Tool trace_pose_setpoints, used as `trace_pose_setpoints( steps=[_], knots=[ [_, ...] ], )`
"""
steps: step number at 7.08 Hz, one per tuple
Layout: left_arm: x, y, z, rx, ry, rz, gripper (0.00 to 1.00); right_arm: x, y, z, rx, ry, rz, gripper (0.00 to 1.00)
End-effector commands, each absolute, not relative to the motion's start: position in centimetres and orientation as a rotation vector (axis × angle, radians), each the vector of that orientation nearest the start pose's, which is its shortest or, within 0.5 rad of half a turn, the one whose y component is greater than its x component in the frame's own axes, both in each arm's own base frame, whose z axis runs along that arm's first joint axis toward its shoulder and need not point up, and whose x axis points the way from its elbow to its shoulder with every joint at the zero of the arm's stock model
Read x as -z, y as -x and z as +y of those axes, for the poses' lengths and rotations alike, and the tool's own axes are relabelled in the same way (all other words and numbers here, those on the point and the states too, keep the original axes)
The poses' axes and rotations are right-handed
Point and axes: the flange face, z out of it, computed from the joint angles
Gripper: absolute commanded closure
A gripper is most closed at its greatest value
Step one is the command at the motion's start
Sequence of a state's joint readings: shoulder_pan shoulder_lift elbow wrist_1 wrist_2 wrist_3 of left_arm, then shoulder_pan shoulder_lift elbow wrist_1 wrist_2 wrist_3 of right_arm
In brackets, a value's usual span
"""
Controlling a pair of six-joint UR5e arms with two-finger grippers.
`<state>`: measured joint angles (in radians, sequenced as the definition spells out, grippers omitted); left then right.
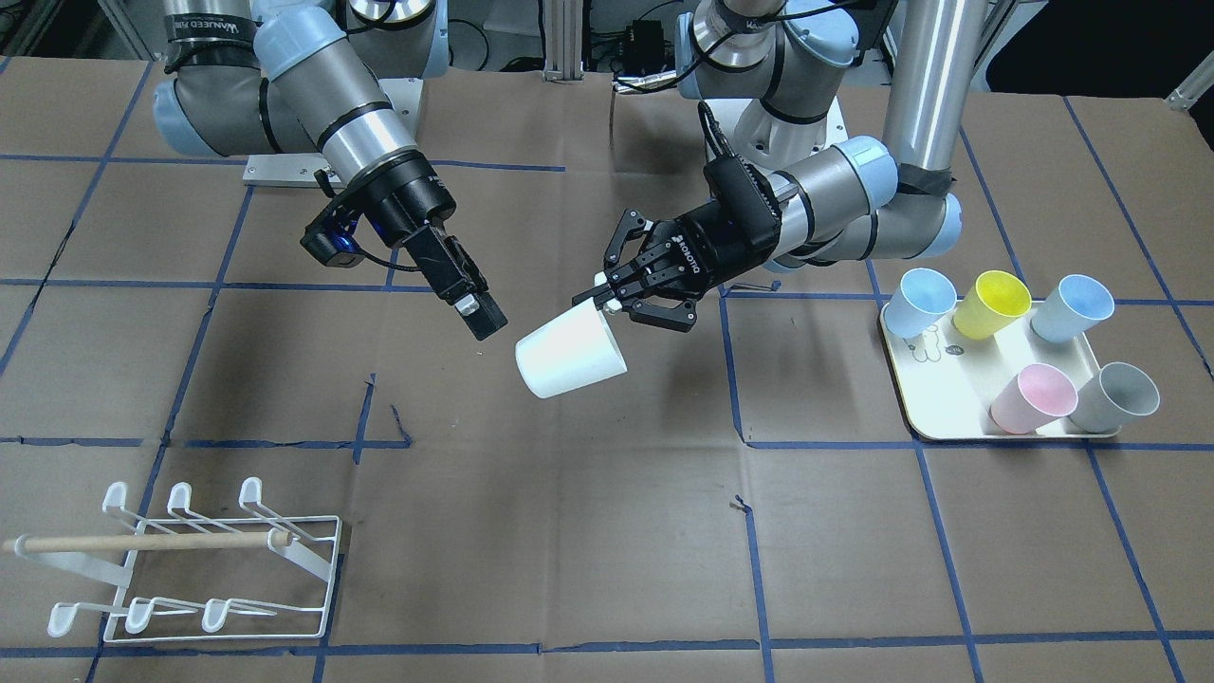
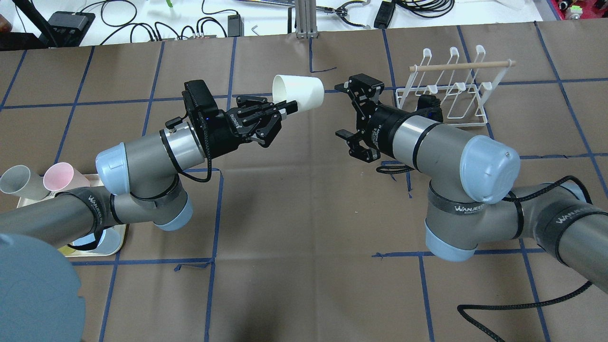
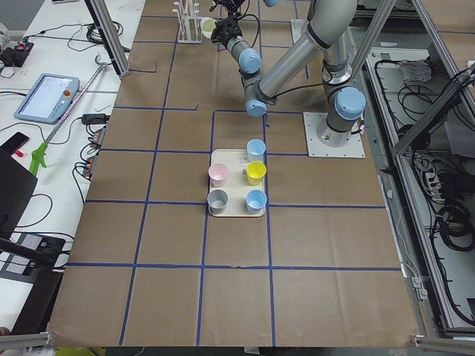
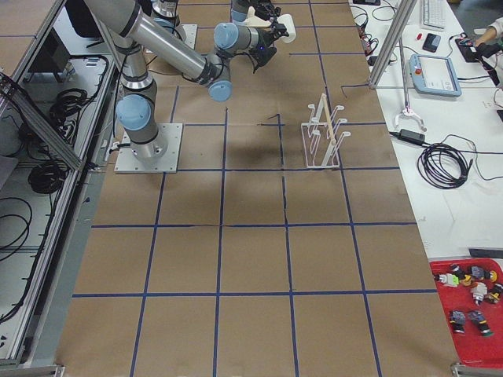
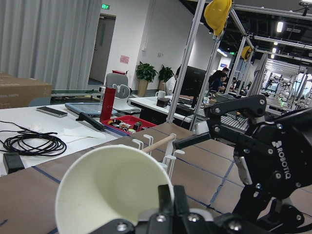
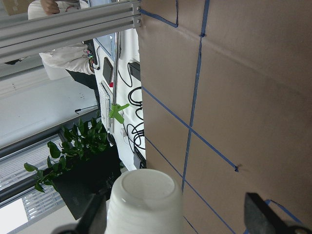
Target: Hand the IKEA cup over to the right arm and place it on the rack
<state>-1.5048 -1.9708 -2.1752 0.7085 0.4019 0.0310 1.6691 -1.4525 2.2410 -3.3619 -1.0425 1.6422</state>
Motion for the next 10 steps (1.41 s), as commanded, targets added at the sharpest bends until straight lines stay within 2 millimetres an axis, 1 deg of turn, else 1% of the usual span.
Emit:
trace_pose_setpoints(
  steps=[1, 3, 5, 6, 9, 10],
  knots=[
    [-30.8, 19.5, -45.6, -1.301, 0.795, -1.695, 0.96, -35.2, -24.1, -43.7, 0.267, -1.208, 1.659, 0.02],
    [-30.9, 19.5, -45.6, -1.302, 0.796, -1.694, 0.96, -34.6, -25.2, -44.8, 0.246, -1.201, 1.670, 0.04],
    [-30.8, 19.5, -45.6, -1.301, 0.795, -1.695, 0.96, -34.8, -26.0, -46.6, 0.253, -1.187, 1.670, 0.04],
    [-31.0, 19.5, -45.6, -1.305, 0.798, -1.693, 0.96, -34.8, -26.7, -47.2, 0.264, -1.183, 1.674, 0.04],
    [-31.1, 19.5, -45.6, -1.305, 0.797, -1.692, 0.96, -34.7, -27.2, -48.7, 0.259, -1.189, 1.662, 0.04],
    [-31.1, 19.5, -45.6, -1.305, 0.797, -1.692, 0.96, -34.7, -27.2, -48.7, 0.258, -1.191, 1.663, 0.06]
  ],
)
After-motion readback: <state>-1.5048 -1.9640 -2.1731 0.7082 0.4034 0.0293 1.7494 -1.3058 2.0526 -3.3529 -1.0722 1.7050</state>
